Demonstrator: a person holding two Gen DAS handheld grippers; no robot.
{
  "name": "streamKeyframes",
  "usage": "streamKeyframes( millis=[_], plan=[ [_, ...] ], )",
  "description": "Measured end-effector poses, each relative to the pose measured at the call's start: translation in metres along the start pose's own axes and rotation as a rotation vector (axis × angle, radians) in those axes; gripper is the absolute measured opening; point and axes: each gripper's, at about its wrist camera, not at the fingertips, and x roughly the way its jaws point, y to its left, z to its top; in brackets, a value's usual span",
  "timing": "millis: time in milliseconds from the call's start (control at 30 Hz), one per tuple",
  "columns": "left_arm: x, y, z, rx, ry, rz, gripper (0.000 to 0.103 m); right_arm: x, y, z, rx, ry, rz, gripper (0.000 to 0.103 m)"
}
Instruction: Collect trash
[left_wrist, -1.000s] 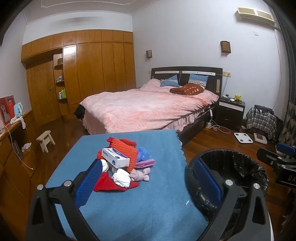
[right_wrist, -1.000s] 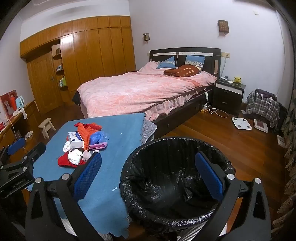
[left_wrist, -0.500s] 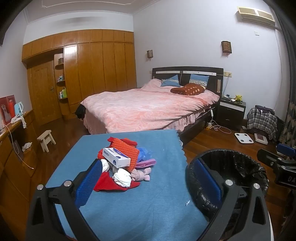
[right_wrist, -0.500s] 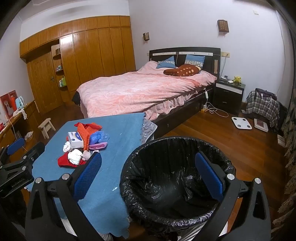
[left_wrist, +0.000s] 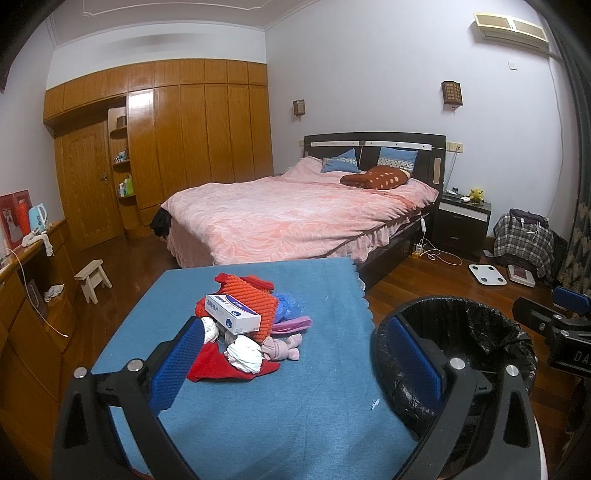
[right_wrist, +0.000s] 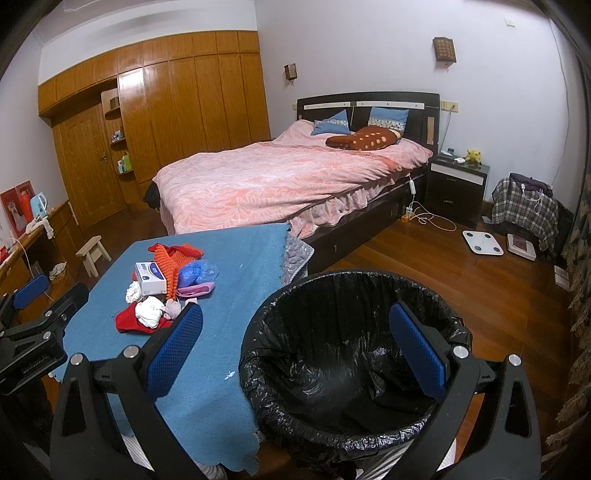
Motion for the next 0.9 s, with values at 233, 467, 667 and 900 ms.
streamKeyframes(
  millis=[233, 467, 667, 900],
  plan=[
    [0.0000, 0.0000, 0.0000, 0.001, 0.000, 0.000, 0.097, -0.0003, -0.0001, 0.0004, 0.002, 0.000, 0.000, 0.098],
    [0.0001, 0.0000, 0.0001, 0.001, 0.000, 0.000, 0.097, -0.0003, -0.0007, 0.0008, 0.003, 0.000, 0.001, 0.098],
    [0.0001, -0.0001, 0.0000, 0.002, 0.001, 0.001, 0.097, 0.0000, -0.0008, 0.0015, 0.002, 0.000, 0.000, 0.098],
    [0.0001, 0.0000, 0.0001, 0.001, 0.000, 0.001, 0.097, 0.0004, -0.0010, 0.0020, 0.004, 0.001, 0.002, 0.098]
  ],
)
